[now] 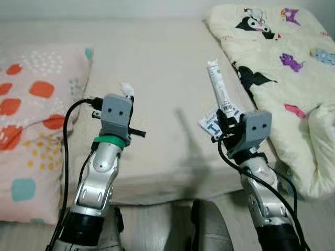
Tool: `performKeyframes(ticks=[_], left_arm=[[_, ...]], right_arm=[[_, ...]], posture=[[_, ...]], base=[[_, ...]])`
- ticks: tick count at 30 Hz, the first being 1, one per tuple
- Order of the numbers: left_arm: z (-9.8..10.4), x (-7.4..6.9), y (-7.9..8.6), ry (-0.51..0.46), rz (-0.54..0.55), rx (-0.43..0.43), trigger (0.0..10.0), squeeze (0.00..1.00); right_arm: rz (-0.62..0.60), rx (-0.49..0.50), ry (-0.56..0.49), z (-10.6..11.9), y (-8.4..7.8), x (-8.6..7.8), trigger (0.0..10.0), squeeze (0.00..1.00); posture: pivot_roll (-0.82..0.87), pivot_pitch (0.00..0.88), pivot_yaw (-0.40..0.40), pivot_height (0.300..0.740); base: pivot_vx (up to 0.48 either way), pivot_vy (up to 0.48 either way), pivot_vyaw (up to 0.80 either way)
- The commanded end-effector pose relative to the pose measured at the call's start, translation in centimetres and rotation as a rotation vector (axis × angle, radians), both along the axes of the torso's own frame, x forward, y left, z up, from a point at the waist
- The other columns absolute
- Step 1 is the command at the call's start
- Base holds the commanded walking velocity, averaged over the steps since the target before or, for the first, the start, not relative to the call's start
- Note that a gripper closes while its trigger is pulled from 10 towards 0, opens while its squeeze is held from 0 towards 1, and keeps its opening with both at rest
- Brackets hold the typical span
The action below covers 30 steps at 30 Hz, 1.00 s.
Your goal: Clean up the room
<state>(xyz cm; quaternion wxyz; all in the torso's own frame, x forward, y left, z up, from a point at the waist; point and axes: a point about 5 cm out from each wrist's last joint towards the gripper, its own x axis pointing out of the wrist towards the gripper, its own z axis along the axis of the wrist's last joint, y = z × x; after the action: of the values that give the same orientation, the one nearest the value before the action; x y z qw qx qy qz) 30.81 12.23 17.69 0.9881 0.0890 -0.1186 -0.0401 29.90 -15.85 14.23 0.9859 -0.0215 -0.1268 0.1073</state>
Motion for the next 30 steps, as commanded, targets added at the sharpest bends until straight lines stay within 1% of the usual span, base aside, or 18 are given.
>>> performKeyframes(ticks=[1, 5, 16, 26, 30], left_arm=[[-0.46, 0.03, -0.48, 0.016, -0.015, 0.003, 10.0, 0.0], [-0.46, 0.18, -0.94, 0.017, -0.031, 0.001, 10.0, 0.0], [-0.62, 0.65, -1.36, 0.029, -0.043, -0.007, 10.0, 0.0], [-0.76, 0.77, -1.02, 0.04, -0.049, -0.012, 10.0, 0.0], [-0.71, 0.82, -0.72, 0.046, -0.051, -0.017, 10.0, 0.0]], right_arm=[[-0.015, -0.005, 0.021, -0.69, -0.36, -0.2, 10.0, 0.0], [-0.021, -0.006, 0.027, -0.9, -0.41, -0.2, 10.0, 0.0], [-0.029, -0.003, 0.036, -1.07, -0.7, 0.04, 10.0, 0.0], [-0.028, 0.009, 0.041, -1.38, -0.22, 0.09, 10.0, 0.0], [-0.033, 0.034, 0.055, -1.62, -0.03, 0.05, 10.0, 0.0]], posture=[[-0.01, 0.0, -0.015, 0.64], [-0.01, 0.0, -0.012, 0.655], [-0.02, 0.0, -0.014, 0.7], [-0.01, 0.0, 0.0, 0.73], [0.0, 0.0, 0.002, 0.74]], base=[[0.0, 0.0, 0.0], [0.0, 0.0, 0.0], [0.0, 0.0, 0.0], [0.0, 0.0, 0.0], [0.0, 0.0, 0.0]])
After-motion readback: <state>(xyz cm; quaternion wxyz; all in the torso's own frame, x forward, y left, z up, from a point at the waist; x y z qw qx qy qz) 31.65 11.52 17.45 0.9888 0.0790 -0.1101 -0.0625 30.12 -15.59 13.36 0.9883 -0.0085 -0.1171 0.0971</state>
